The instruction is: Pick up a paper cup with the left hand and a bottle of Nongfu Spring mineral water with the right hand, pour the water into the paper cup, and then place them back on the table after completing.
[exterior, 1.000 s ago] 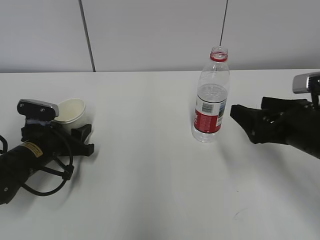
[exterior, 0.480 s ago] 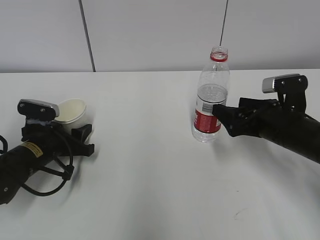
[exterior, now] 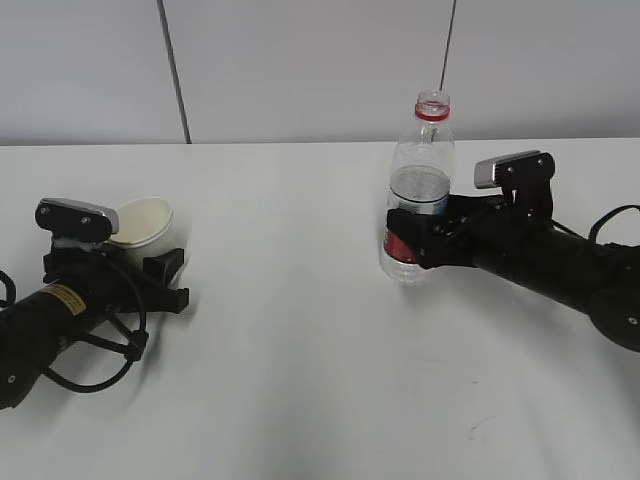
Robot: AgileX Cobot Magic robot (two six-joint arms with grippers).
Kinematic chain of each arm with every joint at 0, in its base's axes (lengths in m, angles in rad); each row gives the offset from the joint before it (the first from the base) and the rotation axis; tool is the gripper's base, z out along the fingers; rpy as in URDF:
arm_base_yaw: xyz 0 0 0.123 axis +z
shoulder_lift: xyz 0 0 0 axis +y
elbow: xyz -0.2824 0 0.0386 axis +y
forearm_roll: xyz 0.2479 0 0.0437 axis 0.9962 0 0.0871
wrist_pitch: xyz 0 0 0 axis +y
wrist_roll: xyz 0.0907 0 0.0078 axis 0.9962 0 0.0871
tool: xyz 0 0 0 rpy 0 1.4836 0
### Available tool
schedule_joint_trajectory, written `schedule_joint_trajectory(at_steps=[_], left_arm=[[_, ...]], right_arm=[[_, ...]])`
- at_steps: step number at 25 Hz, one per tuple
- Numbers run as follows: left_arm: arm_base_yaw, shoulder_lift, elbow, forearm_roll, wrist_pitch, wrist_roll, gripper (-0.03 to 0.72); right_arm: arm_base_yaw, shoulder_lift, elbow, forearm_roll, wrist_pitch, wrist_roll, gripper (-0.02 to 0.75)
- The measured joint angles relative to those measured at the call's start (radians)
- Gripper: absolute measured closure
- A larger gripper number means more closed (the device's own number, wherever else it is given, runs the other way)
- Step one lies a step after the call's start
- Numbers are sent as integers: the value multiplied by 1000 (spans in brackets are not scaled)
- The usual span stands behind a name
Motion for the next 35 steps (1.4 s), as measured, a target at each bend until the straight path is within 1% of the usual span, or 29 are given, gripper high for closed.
schedule_joint_trajectory(at_steps=[10, 12, 21, 24, 30, 33, 35], left_arm=[[0, 0, 0, 4, -1, 0, 333], [0, 0, 0, 10, -1, 0, 333], [0, 0, 0, 68, -1, -1, 333], [0, 0, 0, 133, -1, -8, 333], [-4, -3, 0, 308, -1, -110, 333], [-32, -8, 0, 358, 2, -126, 333], [-65, -15, 0, 372, 8, -129, 333]], right_arm=[[17, 53, -89, -4, -10, 0, 77], [17, 53, -96, -6, -6, 0, 90], [17, 53, -98, -8, -3, 0, 272], [17, 53, -98, -8, -3, 0, 301], [17, 53, -98, -2, 0, 0, 307], [17, 53, -98, -6, 1, -46, 308], [17, 53, -98, -7, 11, -90, 308]])
